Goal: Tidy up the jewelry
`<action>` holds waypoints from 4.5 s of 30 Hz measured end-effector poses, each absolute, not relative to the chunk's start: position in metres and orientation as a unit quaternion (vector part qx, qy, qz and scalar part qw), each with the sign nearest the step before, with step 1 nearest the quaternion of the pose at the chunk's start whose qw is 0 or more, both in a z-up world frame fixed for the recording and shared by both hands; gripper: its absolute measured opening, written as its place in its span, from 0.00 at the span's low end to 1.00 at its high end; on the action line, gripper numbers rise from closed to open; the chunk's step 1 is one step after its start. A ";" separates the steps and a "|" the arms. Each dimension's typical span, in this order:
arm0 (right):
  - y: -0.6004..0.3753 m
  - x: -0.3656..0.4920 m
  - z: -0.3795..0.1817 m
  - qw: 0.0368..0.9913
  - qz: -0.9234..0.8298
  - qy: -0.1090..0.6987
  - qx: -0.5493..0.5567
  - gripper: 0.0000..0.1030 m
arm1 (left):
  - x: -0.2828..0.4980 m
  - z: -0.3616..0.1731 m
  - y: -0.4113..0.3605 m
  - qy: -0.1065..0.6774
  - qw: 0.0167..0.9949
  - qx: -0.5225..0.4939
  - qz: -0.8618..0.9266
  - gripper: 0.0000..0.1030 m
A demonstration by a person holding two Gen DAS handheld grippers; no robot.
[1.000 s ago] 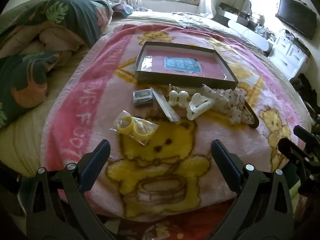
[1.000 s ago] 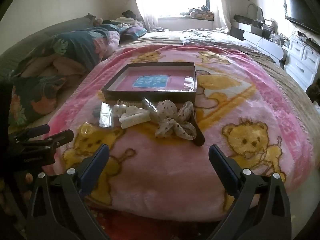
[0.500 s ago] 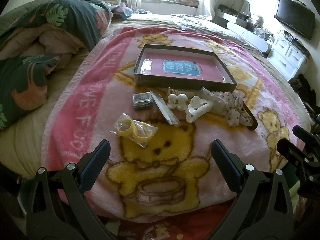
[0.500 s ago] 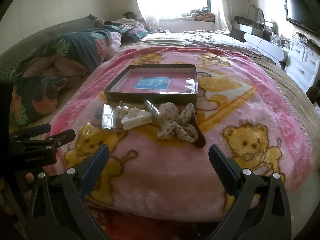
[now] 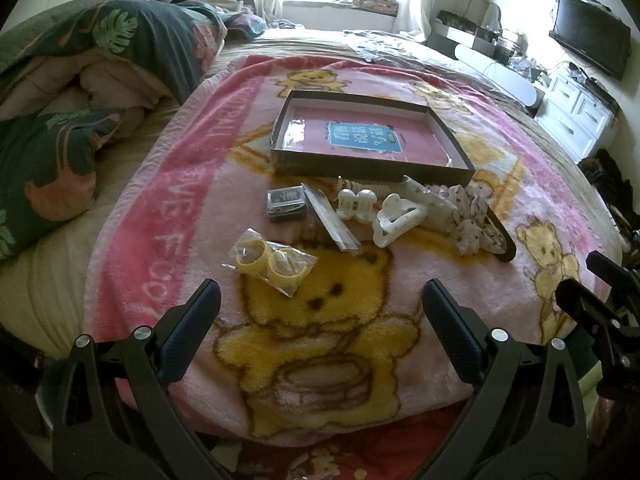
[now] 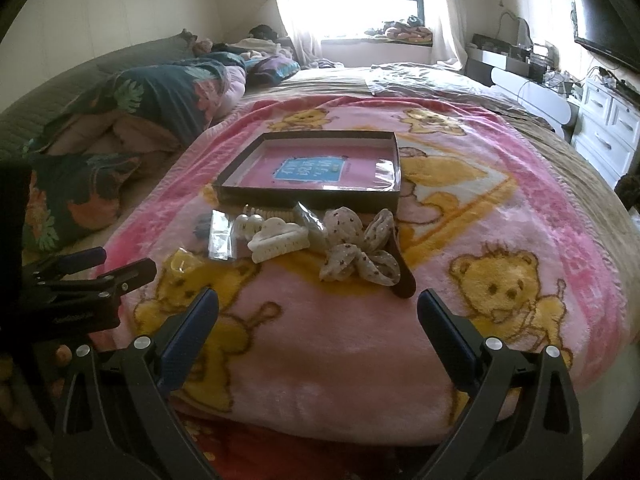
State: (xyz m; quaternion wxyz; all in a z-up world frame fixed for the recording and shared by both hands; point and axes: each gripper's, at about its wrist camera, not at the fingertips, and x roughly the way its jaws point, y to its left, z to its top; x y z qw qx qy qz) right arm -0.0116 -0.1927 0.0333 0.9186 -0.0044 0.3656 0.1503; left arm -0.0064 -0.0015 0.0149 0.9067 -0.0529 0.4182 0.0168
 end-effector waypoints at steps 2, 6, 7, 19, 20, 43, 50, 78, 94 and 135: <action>-0.192 -0.011 0.034 0.918 0.150 0.366 -0.005 0.96 | -0.006 0.015 -0.001 0.418 0.907 -0.054 0.017 0.92; -0.192 -0.011 0.034 0.918 0.150 0.366 -0.004 0.96 | -0.006 0.016 -0.001 0.417 0.907 -0.052 0.017 0.92; -0.193 -0.011 0.033 0.918 0.151 0.366 -0.004 0.96 | -0.006 0.016 -0.001 0.418 0.907 -0.053 0.017 0.92; -0.193 -0.011 0.033 0.918 0.151 0.366 -0.004 0.96 | -0.006 0.015 0.000 0.417 0.907 -0.053 0.017 0.92; -0.193 -0.011 0.033 0.918 0.152 0.366 -0.005 0.96 | -0.005 0.016 0.000 0.417 0.907 -0.054 0.017 0.92; -0.184 0.011 0.038 0.916 0.167 0.365 -0.005 0.96 | 0.007 0.015 0.032 0.418 0.904 -0.081 0.047 0.92; -0.192 0.032 0.037 0.917 0.160 0.365 0.003 0.96 | 0.025 0.021 0.056 0.414 0.902 -0.101 0.064 0.92; -0.190 0.108 -0.034 0.879 0.157 0.451 -0.005 0.81 | 0.109 -0.041 0.032 0.490 0.859 -0.137 -0.065 0.68; -0.197 0.128 -0.060 0.873 0.142 0.466 -0.021 0.41 | 0.128 -0.067 0.024 0.508 0.844 -0.146 -0.096 0.21; -0.233 0.131 0.042 0.909 0.188 0.370 0.050 0.09 | 0.141 0.027 0.062 0.406 0.902 -0.123 -0.074 0.17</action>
